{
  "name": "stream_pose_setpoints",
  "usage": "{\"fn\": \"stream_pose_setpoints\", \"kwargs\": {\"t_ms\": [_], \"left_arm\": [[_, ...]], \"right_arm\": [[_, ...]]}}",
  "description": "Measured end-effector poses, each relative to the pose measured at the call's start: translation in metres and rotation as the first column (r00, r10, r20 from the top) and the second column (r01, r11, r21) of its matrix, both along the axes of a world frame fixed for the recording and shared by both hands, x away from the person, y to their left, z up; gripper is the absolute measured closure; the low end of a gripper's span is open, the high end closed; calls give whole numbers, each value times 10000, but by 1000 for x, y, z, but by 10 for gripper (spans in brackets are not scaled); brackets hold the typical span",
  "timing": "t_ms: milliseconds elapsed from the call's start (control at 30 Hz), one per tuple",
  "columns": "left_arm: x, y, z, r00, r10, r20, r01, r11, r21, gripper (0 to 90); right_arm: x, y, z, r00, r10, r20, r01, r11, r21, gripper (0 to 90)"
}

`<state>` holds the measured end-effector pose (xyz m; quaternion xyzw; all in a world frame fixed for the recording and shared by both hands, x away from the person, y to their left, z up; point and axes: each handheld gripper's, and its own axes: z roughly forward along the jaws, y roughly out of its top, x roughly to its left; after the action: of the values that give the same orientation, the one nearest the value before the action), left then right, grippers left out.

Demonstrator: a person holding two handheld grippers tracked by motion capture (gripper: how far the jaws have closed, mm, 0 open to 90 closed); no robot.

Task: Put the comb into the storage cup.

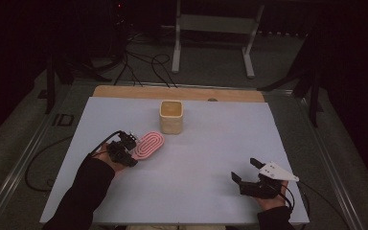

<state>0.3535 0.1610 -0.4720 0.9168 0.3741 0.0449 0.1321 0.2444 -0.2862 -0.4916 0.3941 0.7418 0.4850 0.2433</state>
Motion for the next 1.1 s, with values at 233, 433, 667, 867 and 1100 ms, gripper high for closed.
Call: {"fn": "stream_pose_setpoints", "kwargs": {"t_ms": [233,433,667,867,1100], "left_arm": [[-8,-3,2,9973,214,709,-192,9993,-309,699],[-13,-2,8,9913,408,1250,-327,9973,-657,699],[-15,-1,10,9865,506,1559,-375,9956,-861,699],[-18,0,13,9771,700,2007,-454,9912,-1244,699],[-23,0,19,9590,945,2670,-508,9848,-1660,699]], "right_arm": [[0,0,0,10000,2,-11,-2,10000,-5,94],[0,0,0,10000,-1,-12,1,10000,-37,94],[0,0,-1,10000,17,-28,-17,10000,-32,94],[1,1,-2,10000,28,-71,-28,10000,-40,94],[0,2,-2,10000,31,-90,-31,10000,-89,94]]}}
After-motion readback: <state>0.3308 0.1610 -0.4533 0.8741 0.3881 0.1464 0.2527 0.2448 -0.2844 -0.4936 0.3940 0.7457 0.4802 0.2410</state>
